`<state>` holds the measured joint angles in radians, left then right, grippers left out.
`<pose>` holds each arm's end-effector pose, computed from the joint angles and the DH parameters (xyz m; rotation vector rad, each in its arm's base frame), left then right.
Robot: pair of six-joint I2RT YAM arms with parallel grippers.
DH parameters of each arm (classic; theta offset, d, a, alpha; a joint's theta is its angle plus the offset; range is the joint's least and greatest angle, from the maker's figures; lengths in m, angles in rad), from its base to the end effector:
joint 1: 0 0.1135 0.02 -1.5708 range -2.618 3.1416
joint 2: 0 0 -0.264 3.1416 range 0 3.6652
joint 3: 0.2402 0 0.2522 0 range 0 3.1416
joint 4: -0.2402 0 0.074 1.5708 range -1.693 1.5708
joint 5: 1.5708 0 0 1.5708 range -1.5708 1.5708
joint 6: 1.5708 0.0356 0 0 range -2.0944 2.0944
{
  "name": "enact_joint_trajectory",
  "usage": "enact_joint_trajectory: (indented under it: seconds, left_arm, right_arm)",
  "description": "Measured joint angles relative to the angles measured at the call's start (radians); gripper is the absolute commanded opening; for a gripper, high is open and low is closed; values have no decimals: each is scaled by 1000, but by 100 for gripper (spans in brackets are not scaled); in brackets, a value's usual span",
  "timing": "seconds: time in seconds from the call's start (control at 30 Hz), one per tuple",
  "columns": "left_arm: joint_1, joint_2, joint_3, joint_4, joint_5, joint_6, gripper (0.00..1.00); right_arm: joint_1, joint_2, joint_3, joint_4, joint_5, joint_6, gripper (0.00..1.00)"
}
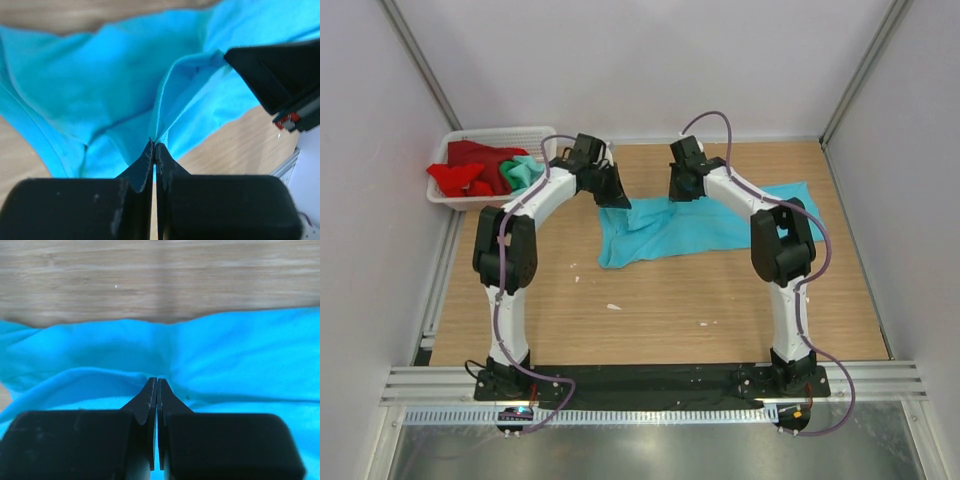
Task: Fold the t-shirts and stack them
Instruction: Fold the tshirt
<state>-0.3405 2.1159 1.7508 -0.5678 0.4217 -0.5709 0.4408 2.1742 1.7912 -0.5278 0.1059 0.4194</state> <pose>0.4387 -0.1709 0.2223 -0.1169 2.6165 -0.8818 0.4416 0.2042 0.2086 0.0186 2.4895 0.2356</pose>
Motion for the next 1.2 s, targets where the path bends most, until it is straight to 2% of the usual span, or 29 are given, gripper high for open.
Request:
enact_joint_trajectory:
  seconds: [0.17,0.57,0.67,0.7,0.77,0.8,0.83,0.9,0.93,1.03,1.2]
  left_arm:
    - [-42,-93,-80,-4,0,12,0]
    - [-94,-168,-210,-7,-3,31,0]
    - [-111,-202,-253,-7,-5,35,1]
    - [-117,-214,-266,-6,-5,37,2]
    - [-132,-244,-298,-6,-2,47,14]
    - [-140,-261,-316,-5,-2,54,20]
    - [-152,-287,-344,-5,-1,58,32]
    - [-171,-336,-389,-8,-5,75,41]
    - [-179,-359,-409,-10,-11,79,45]
    - [-192,-421,-435,-22,-21,90,48]
    - [-149,-410,-392,-22,-29,85,50]
  right_arm:
    - [0,-83,-80,1,-21,14,4]
    - [0,-205,-274,34,-46,25,5]
    - [0,-218,-312,42,-52,25,9]
    - [-1,-225,-329,47,-52,25,15]
    - [-5,-244,-368,60,-53,24,24]
    - [-6,-259,-395,66,-56,22,36]
    - [-8,-280,-426,69,-56,21,43]
    - [-16,-330,-492,87,-59,7,54]
    - [-26,-358,-524,97,-66,4,56]
    - [-68,-410,-560,120,-120,2,58]
    - [-117,-360,-465,160,-245,-4,59]
